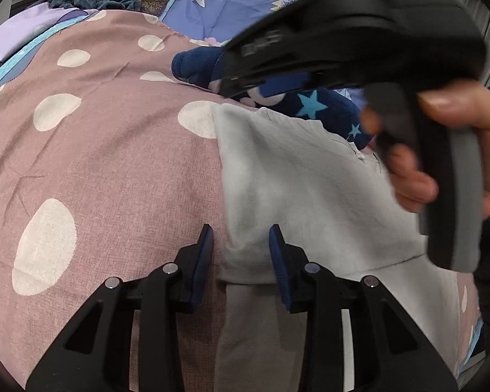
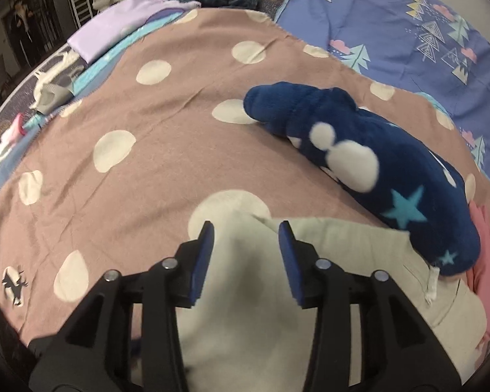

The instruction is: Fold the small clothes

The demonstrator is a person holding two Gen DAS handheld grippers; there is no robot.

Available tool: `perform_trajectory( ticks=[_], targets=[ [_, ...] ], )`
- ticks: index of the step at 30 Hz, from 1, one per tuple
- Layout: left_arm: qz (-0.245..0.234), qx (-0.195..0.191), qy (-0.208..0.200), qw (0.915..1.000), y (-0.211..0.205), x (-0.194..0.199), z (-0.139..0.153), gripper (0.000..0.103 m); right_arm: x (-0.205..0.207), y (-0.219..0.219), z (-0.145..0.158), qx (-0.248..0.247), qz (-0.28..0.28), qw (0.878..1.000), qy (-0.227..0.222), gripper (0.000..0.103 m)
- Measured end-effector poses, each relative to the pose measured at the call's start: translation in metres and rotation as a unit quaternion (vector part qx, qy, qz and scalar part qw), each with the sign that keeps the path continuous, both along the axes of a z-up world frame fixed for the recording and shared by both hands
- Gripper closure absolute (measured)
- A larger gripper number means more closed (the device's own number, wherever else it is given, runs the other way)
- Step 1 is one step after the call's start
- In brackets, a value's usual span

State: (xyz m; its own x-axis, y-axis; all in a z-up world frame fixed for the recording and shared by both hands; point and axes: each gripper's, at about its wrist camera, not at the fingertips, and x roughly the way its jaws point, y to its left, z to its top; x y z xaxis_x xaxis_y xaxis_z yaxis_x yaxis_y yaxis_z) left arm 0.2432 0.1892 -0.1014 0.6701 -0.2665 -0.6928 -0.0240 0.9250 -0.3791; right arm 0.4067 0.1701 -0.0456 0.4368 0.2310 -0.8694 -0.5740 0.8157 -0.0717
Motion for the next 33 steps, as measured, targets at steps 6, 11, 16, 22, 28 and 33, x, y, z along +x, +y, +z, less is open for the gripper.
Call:
perform_trajectory(
  ticks=[6, 11, 16, 22, 28, 33],
  targets=[
    [0.010, -0.023, 0.009, 0.9996, 0.010, 0.001, -0.004, 0.097, 0.023, 0.023, -0.037, -0.051, -0.019, 0.999, -0.005, 0.099],
    [0.020, 0.068, 0.013, 0.9974, -0.012, -0.005, 0.002, 0.097, 0.035, 0.020, -0.037, 0.023, -0.037, 0.999, -0.010, 0.103],
    [0.024, 0.047, 0.015, 0.9985, -0.003, -0.005, -0.001, 0.091, 0.020, -0.015, -0.013, 0.078, -0.046, 0.996, -0.021, 0.094],
    [0.023, 0.053, 0.014, 0.9982, -0.004, -0.005, 0.000, 0.091, -0.055, -0.135, 0.020, 0.110, -0.060, 0.988, -0.088, 0.094],
    [0.023, 0.067, 0.014, 0.9974, -0.008, -0.003, 0.000, 0.091, -0.116, -0.288, -0.017, 0.097, -0.181, 0.977, -0.057, 0.094],
    [0.021, 0.068, 0.016, 0.9974, -0.009, -0.004, 0.001, 0.090, -0.128, -0.359, -0.060, 0.177, -0.242, 0.954, -0.018, 0.095]
  ],
)
